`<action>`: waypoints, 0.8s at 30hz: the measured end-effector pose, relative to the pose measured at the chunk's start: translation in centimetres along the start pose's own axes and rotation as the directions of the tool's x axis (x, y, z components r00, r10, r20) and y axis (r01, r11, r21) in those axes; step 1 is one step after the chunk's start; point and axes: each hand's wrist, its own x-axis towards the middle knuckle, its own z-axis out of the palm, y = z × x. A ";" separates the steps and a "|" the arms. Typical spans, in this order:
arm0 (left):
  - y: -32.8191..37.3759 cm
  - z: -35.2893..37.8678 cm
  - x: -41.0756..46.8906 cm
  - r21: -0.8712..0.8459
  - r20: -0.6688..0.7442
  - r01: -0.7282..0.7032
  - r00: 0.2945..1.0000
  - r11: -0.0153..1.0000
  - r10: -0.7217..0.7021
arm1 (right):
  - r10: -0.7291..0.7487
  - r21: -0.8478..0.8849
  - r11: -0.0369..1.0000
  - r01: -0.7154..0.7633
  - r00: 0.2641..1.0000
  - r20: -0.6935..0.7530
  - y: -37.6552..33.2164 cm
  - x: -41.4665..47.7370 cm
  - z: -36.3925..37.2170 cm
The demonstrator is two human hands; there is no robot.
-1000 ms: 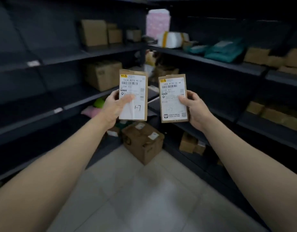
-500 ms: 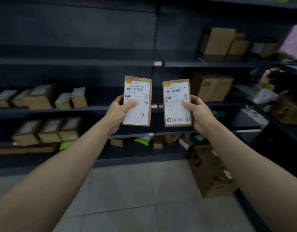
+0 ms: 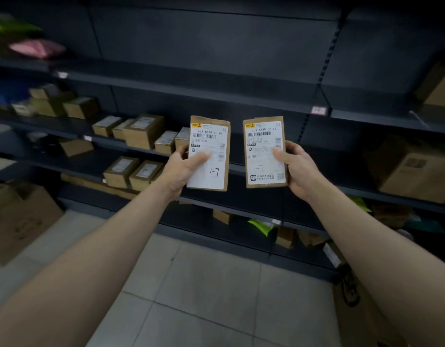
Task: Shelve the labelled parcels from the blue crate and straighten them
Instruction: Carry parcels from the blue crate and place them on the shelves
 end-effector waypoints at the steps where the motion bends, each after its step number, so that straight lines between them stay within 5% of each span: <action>1: -0.1 -0.4 0.6 0.008 -0.009 0.000 1.000 1.000 0.000 | 0.007 -0.015 1.000 -0.006 1.000 0.005 0.1 0.8 0.3; 24: -3.7 -9.5 21.8 0.098 0.110 0.225 0.966 0.969 -0.235 | 0.132 0.067 0.990 -0.121 0.969 -0.208 8.0 17.0 9.6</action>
